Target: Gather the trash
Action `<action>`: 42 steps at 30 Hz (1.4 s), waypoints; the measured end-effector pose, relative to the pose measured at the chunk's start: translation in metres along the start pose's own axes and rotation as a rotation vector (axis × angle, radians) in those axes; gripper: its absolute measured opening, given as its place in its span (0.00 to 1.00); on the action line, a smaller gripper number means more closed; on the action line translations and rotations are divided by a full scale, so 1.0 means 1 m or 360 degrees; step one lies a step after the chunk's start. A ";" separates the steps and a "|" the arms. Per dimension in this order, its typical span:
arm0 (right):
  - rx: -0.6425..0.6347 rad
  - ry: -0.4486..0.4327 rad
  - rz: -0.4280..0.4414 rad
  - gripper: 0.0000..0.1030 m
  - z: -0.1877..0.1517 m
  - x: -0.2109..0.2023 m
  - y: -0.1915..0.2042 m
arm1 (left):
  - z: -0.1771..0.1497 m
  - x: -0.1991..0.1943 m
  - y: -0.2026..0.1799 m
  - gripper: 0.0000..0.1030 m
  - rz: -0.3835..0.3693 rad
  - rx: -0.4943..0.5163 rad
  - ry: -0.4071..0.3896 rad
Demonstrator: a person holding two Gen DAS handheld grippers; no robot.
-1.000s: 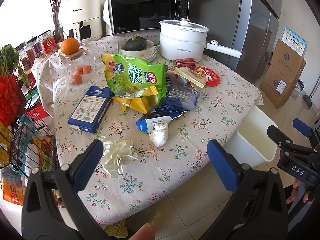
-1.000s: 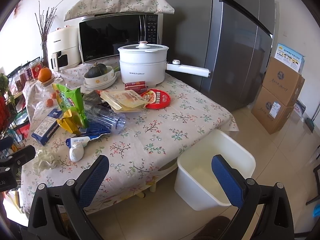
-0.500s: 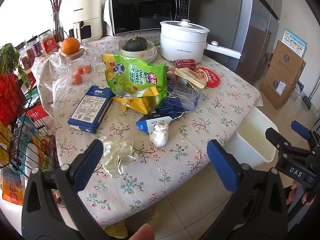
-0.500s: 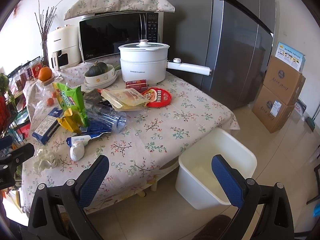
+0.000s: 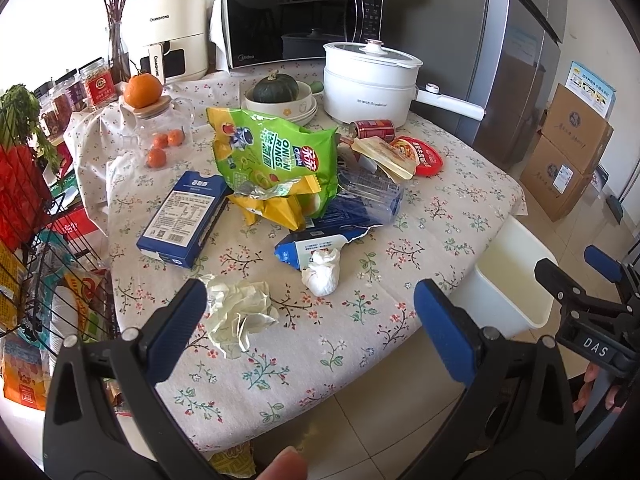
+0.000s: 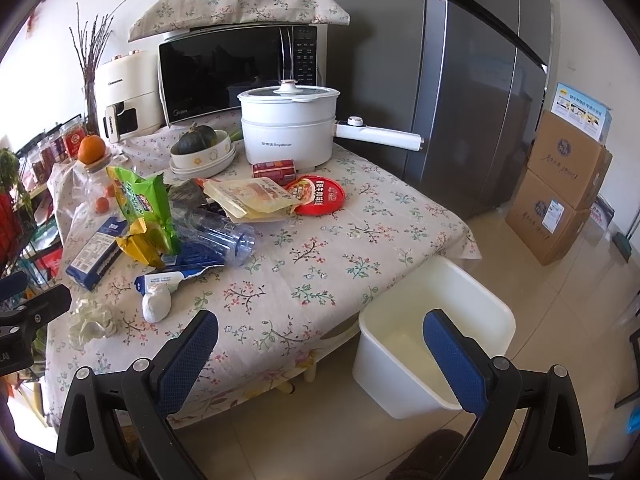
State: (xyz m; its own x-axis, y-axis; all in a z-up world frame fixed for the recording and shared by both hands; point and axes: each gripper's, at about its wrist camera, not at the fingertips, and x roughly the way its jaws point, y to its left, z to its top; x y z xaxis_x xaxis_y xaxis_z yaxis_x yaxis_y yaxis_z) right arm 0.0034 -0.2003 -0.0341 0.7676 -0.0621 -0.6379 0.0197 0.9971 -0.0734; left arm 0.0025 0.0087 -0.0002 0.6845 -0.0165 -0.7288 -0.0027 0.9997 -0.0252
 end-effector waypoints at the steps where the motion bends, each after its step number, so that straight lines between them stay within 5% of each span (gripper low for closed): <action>1: -0.0001 0.0000 -0.0001 1.00 0.000 0.000 0.000 | 0.000 0.000 0.001 1.00 -0.0001 -0.0002 0.0002; 31: -0.0059 0.0090 0.0057 1.00 0.029 0.007 0.003 | 0.018 0.015 0.029 1.00 0.0089 0.0022 0.0030; 36: -0.0103 0.0139 0.0103 1.00 0.053 0.014 0.003 | 0.035 0.033 0.051 1.00 0.0109 0.0060 0.0110; 42: -0.0191 0.0241 0.0193 1.00 0.089 0.051 0.015 | 0.051 0.088 0.096 1.00 0.0122 0.0070 0.0348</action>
State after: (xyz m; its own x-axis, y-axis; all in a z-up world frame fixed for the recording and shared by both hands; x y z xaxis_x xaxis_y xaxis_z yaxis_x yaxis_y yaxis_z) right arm 0.0997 -0.1850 0.0003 0.6546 0.0430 -0.7548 -0.1501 0.9859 -0.0741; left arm 0.0995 0.1046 -0.0316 0.5092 0.0607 -0.8585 -0.0139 0.9980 0.0623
